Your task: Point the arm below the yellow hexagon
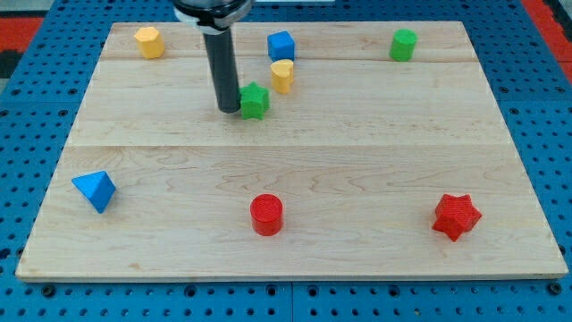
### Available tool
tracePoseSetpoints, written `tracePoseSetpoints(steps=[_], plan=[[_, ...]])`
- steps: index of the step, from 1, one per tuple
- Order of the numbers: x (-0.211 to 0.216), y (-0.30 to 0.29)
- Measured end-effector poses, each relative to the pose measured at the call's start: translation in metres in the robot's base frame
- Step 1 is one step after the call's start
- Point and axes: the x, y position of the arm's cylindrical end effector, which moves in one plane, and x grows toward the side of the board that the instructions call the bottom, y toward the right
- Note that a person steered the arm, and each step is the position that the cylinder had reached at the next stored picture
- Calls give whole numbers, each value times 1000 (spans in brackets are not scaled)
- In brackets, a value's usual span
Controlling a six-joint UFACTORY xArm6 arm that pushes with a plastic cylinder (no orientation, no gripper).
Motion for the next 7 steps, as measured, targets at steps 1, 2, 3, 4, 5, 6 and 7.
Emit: tracePoseSetpoints(steps=[1,2,3,4,5,6,7], plan=[[-2,12],[-14,26],[-17,27],[-1,22],[14,-19],[29,-105],[29,-145]])
